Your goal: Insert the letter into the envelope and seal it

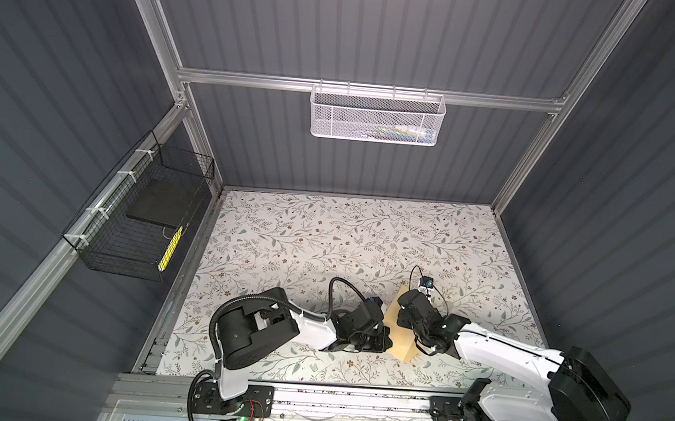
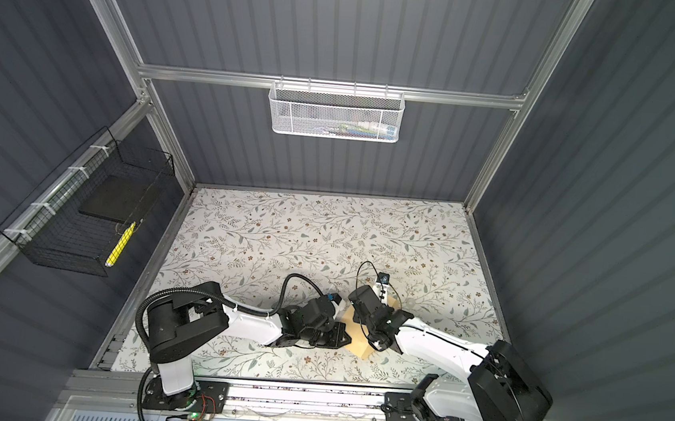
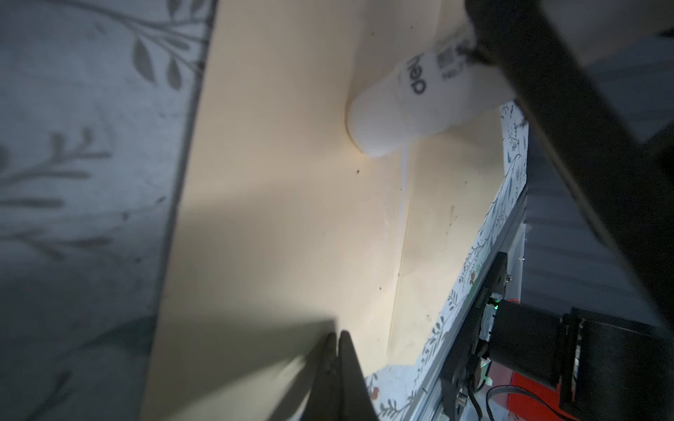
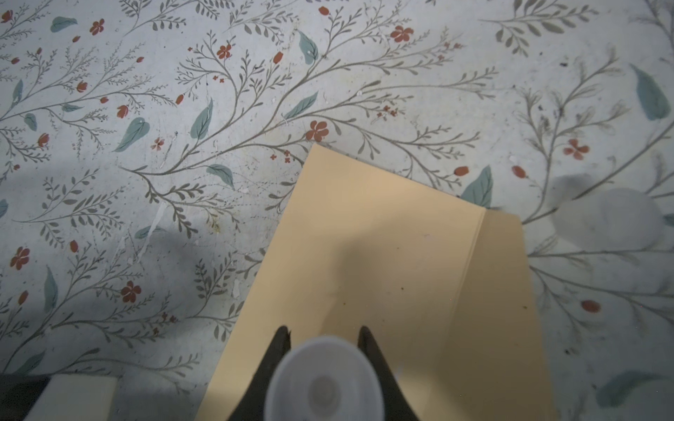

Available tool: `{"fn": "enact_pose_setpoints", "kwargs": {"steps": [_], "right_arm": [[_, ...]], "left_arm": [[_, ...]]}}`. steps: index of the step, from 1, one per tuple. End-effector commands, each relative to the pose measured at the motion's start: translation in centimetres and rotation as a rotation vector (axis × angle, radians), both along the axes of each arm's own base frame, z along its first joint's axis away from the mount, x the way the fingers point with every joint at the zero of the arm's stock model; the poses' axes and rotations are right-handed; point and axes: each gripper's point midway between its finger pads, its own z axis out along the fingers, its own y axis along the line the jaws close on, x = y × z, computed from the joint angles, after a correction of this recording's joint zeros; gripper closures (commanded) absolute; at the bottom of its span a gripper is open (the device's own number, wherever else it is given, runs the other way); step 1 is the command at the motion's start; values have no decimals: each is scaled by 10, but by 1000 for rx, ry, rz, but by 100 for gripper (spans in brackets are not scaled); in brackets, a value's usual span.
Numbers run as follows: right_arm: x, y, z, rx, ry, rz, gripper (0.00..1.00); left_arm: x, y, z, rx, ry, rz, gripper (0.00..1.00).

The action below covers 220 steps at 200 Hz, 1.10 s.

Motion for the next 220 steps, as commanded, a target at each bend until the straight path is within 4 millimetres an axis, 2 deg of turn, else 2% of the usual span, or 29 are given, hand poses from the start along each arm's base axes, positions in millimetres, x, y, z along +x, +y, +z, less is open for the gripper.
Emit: {"fn": "enact_pose_setpoints", "kwargs": {"steps": [1, 22, 30, 49, 77, 106, 126, 138, 160, 180, 196, 220], "right_arm": [[-18, -10, -9, -16, 63, -3, 100], [2, -5, 23, 36, -52, 7, 100], [10, -4, 45, 87, -120, 7, 100], [28, -8, 86, 167, -252, 3, 100], [43, -25, 135, 241, -403, -24, 100], [47, -34, 174, 322, -522, -31, 100], [44, -35, 199, 397, -633, -20, 100], [41, -36, 213, 457, -708, -17, 100], [34, -35, 234, 563, -830, 4, 100], [27, -30, 251, 650, -915, 46, 100], [22, -25, 265, 717, -983, 87, 100], [17, -21, 282, 779, -1066, 125, 100]], "left_arm": [[2, 31, -32, 139, 15, 50, 100], [5, 24, -22, 96, 7, 55, 100], [6, 20, -15, 75, -3, 54, 100], [12, 10, 7, 23, -33, 50, 77], [24, -8, 51, -75, -89, 61, 48], [39, -20, 104, -175, -149, 89, 27], [52, -20, 152, -265, -223, 134, 19], [61, -16, 186, -327, -285, 171, 14], [77, 5, 243, -408, -385, 284, 1], [85, 16, 284, -476, -430, 341, 0], [90, 15, 305, -544, -408, 369, 0], [97, 3, 308, -631, -288, 401, 0]]}}
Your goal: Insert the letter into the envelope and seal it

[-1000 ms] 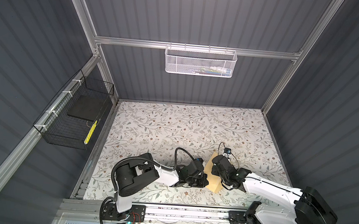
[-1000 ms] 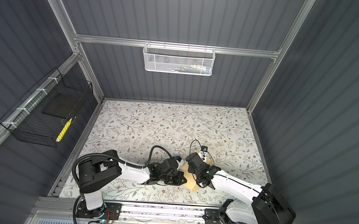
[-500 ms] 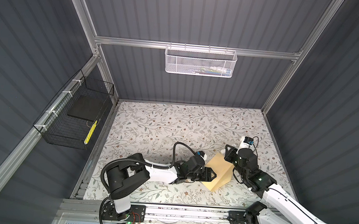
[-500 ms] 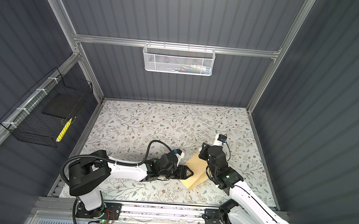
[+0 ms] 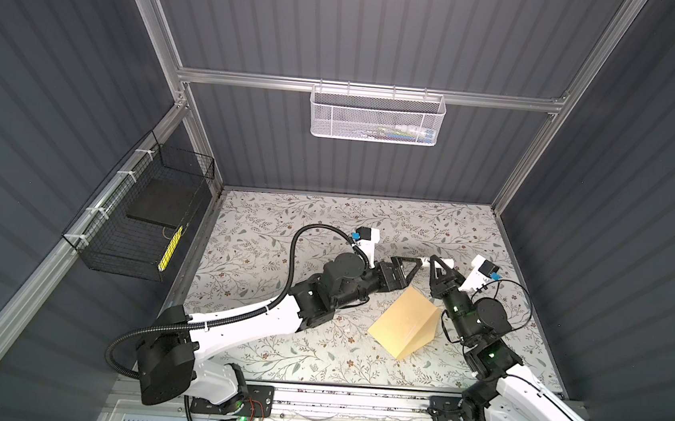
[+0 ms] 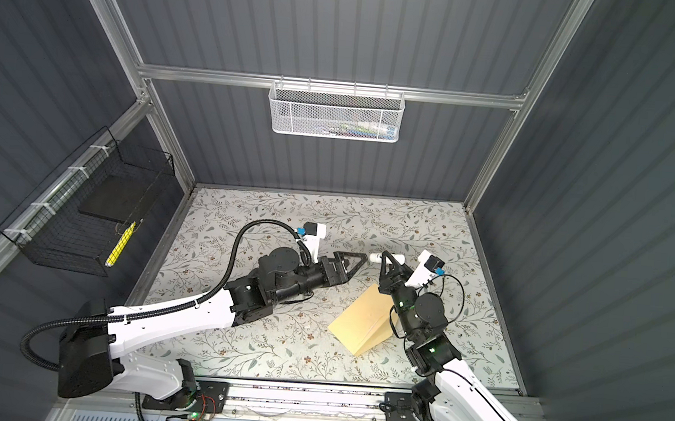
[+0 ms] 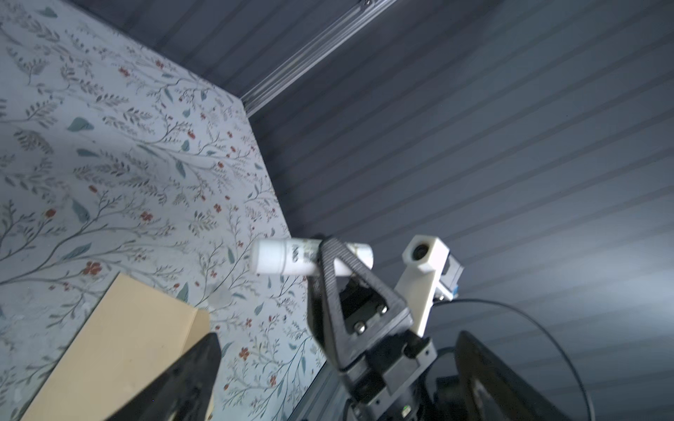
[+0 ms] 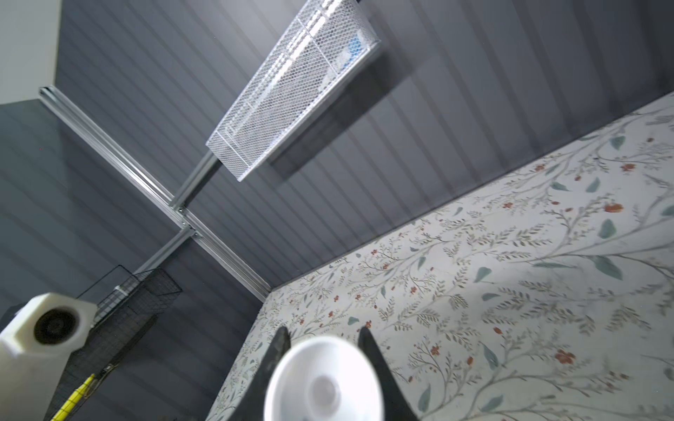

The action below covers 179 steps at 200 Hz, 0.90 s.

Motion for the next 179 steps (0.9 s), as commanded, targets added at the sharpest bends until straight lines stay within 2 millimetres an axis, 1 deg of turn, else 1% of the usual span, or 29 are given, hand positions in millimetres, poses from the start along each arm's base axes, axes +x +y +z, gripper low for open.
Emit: {"fn": "enact_pose_setpoints", "kwargs": {"steps": [1, 15, 36, 57, 88, 115, 134, 156, 168, 179], "right_arm": [[-16, 4, 54, 127, -219, 65, 100], [-18, 5, 61, 147, -261, 75, 100], [-21, 7, 63, 177, -302, 84, 100], [-22, 9, 63, 202, -325, 90, 100], [-22, 14, 62, 220, -342, 108, 100], [-22, 19, 62, 229, -356, 122, 100], [-23, 24, 62, 224, -369, 128, 100], [-24, 28, 61, 232, -383, 135, 100], [-25, 31, 62, 218, -388, 144, 100], [-26, 33, 62, 214, -390, 148, 100]], "left_arm": [[13, -9, -1, -87, 102, 19, 0], [17, -17, -1, -153, 157, 1, 0], [23, -25, 1, -229, 204, 0, 2], [28, -28, 10, -285, 214, 9, 3], [34, -34, 17, -367, 241, 8, 5], [39, -38, 15, -411, 263, 14, 8], [42, -43, 20, -446, 271, 7, 15], [45, -52, 28, -473, 263, -17, 27], [46, -55, 24, -468, 276, -16, 33], [47, -56, 22, -471, 274, -13, 41]]}}
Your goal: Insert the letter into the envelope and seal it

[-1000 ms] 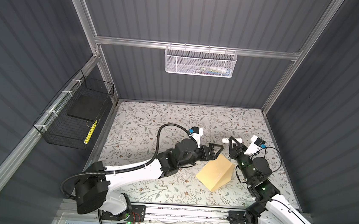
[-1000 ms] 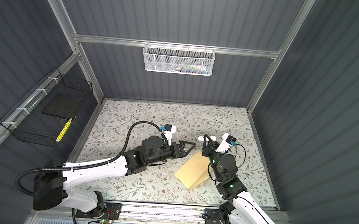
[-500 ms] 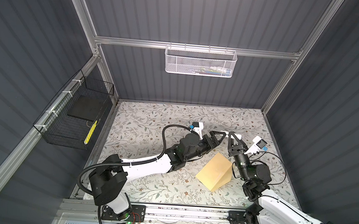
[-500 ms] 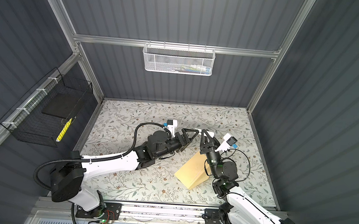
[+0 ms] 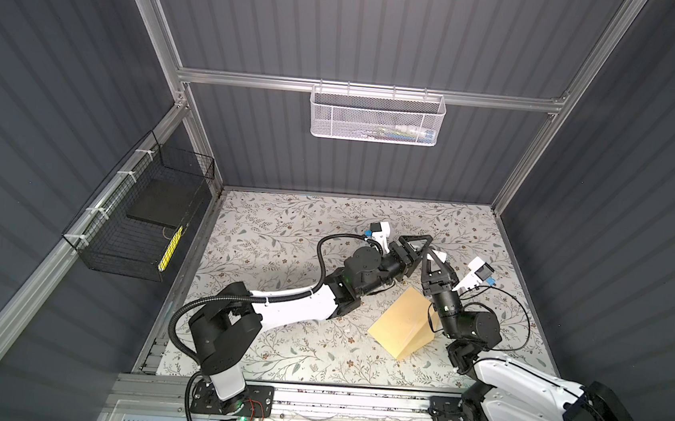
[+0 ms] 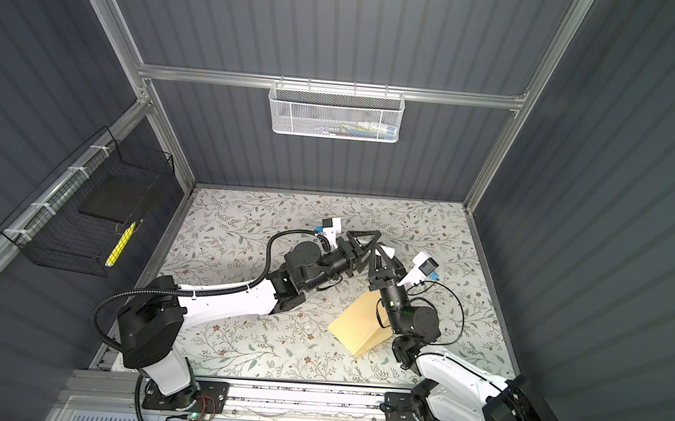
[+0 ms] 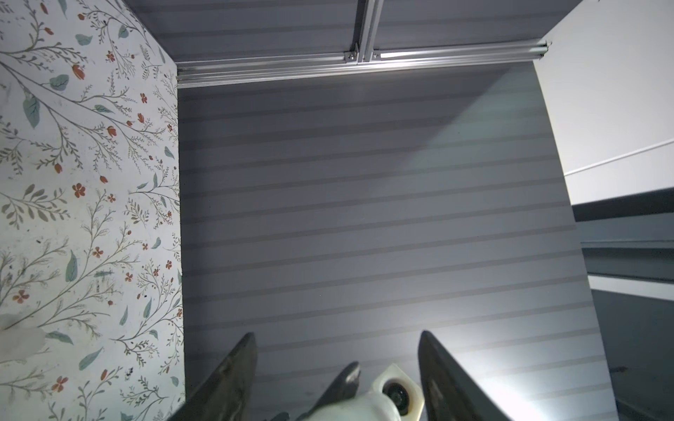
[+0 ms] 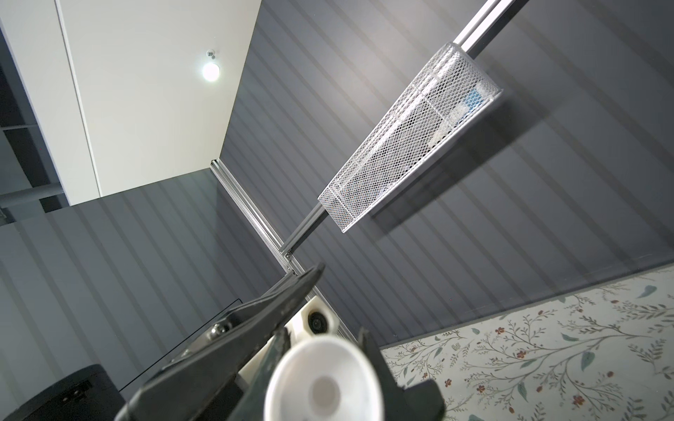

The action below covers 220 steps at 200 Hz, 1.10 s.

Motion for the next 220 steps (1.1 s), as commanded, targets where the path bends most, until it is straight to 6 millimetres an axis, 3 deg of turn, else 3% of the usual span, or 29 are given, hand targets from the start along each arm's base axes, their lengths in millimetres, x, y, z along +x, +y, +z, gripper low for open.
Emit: {"fn": "enact_pose_setpoints", "kwargs": {"steps": [1, 23, 47, 118, 192, 207, 220], "right_arm": [[-12, -1, 17, 21, -84, 6, 100], [-15, -1, 19, 13, -95, 7, 100], [-18, -3, 19, 14, -100, 1, 100], [-19, -3, 17, 13, -95, 5, 100], [-15, 8, 9, -12, -75, 25, 100], [-13, 7, 4, -10, -59, 18, 84], [-13, 7, 1, -16, -47, 20, 58]], "left_arm": [[4, 0, 21, -69, -23, 6, 42], [6, 1, 13, -70, 20, 17, 54], [11, 6, 4, -60, 42, 37, 59], [20, 14, -9, -25, 82, 78, 60], [20, 11, 0, -42, 53, 50, 96], [21, 12, -2, -38, 52, 41, 100], [23, 19, -6, -34, 52, 41, 100]]}}
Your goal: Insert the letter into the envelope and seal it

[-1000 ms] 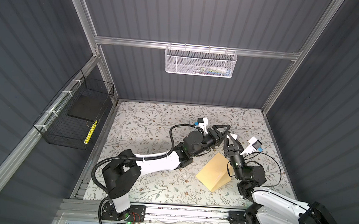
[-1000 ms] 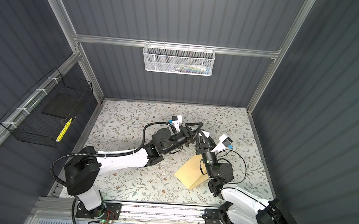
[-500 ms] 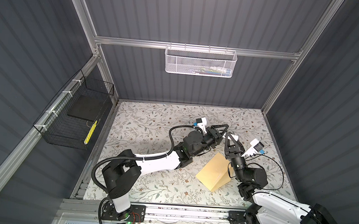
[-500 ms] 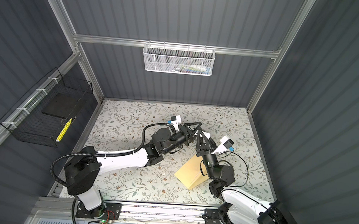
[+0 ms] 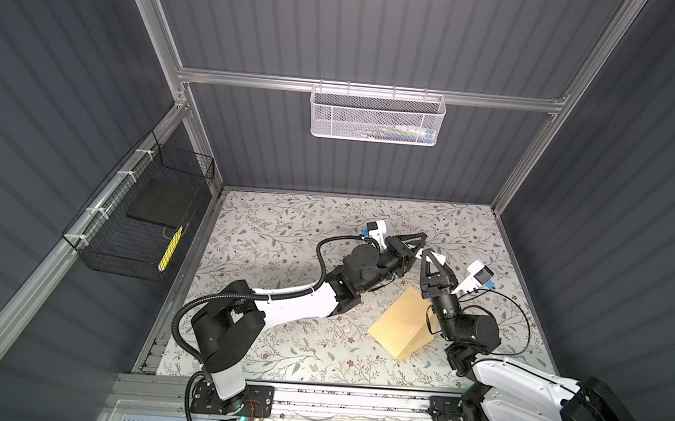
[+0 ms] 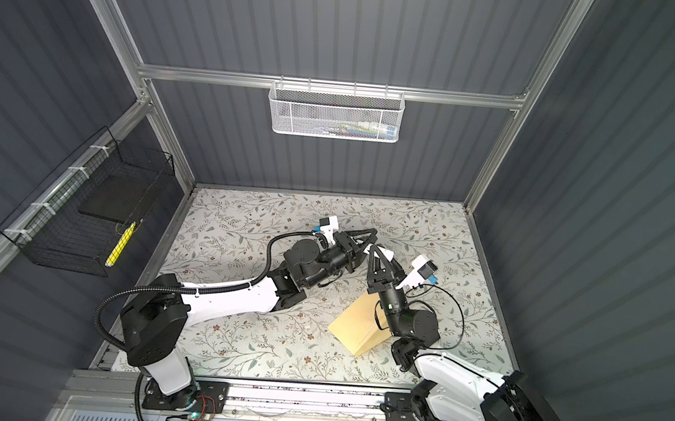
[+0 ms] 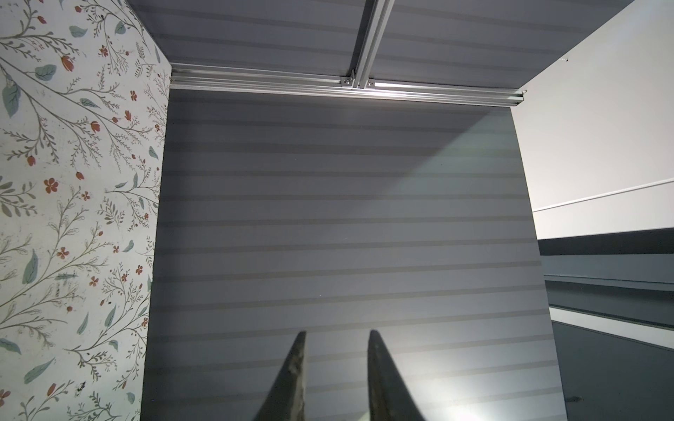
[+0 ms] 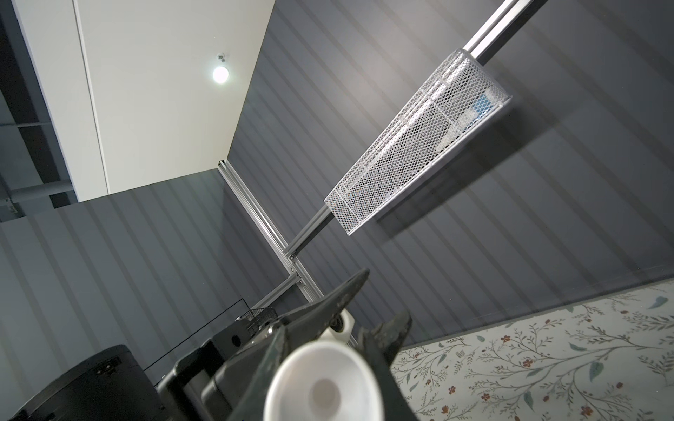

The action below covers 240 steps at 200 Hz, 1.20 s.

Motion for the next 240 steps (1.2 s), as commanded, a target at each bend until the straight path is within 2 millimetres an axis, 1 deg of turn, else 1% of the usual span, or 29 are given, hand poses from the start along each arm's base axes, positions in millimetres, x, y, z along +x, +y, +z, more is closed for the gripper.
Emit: {"fn": "enact_pose_setpoints", "kwargs": {"steps": [1, 6, 22, 41, 45, 63, 75, 85, 99, 102, 111, 117, 122, 124, 127, 137, 148, 154, 159, 163, 175, 191, 194, 208, 210, 212, 214, 217, 240], "right_arm": [[-6, 4, -1, -15, -15, 20, 56], [-5, 4, -3, -19, -4, 19, 49], [-3, 6, -11, -57, 34, 19, 37], [-1, 6, -22, -102, 92, 6, 24], [-2, 5, -21, -107, 94, 3, 21], [-4, 1, -32, -149, 146, -8, 8], [-7, -2, -39, -178, 181, -16, 1], [-9, -6, -43, -203, 208, -24, 1], [-13, -13, -45, -242, 253, -44, 1], [-15, -14, -44, -251, 257, -46, 1], [-16, -19, -49, -303, 313, -64, 1], [-17, -23, -53, -336, 357, -79, 1], [-18, -28, -58, -366, 403, -99, 1], [-19, -31, -56, -367, 413, -105, 1], [-19, -34, -61, -390, 450, -118, 1], [-23, -44, -69, -448, 536, -148, 1], [-30, -53, -77, -504, 622, -165, 1], [-33, -58, -85, -536, 671, -169, 1], [-36, -61, -85, -549, 697, -172, 1], [-40, -63, -92, -574, 734, -171, 1], [-47, -68, -101, -605, 809, -162, 1], [-54, -68, -113, -629, 885, -135, 1], [-55, -68, -115, -632, 896, -129, 1], [-58, -67, -123, -643, 938, -105, 1], [-59, -67, -124, -643, 941, -103, 1], [-59, -66, -124, -646, 942, -99, 1], [-59, -66, -125, -648, 946, -96, 1], [-60, -66, -126, -651, 949, -91, 1], [-63, -65, -136, -664, 978, -72, 1]], "left_arm": [[4, 8, -10, 40, -24, -2, 100], [6, 11, -14, 47, -18, 0, 100], [10, 26, -23, 66, -7, 14, 100], [15, 43, -36, 106, 8, 29, 100], [16, 47, -39, 114, 13, 31, 100], [21, 64, -52, 158, 20, 36, 100], [25, 74, -62, 214, 24, 25, 100], [27, 83, -71, 256, 26, 4, 100], [29, 101, -86, 330, 42, -8, 100], [29, 105, -90, 354, 39, -17, 100], [27, 113, -98, 434, 30, -60, 100], [25, 117, -107, 501, 31, -94, 100], [19, 118, -110, 542, 15, -152, 100], [18, 119, -112, 563, 8, -169, 100], [16, 120, -112, 594, -13, -200, 100], [5, 130, -130, 731, -2, -297, 100], [-6, 140, -141, 861, -42, -378, 100], [-13, 152, -153, 958, -17, -415, 100], [-17, 160, -159, 1017, -22, -442, 100], [-20, 165, -163, 1056, -33, -463, 100], [-26, 183, -179, 1176, -5, -538, 100], [-35, 202, -195, 1322, 14, -661, 100], [-34, 208, -198, 1361, 19, -665, 100], [-34, 214, -207, 1433, 15, -744, 100], [-34, 216, -208, 1449, 17, -750, 100], [-38, 222, -213, 1473, 43, -779, 100], [-34, 221, -208, 1483, 33, -776, 100], [-33, 223, -208, 1498, 33, -788, 100], [-30, 236, -221, 1611, 68, -879, 100]]}}
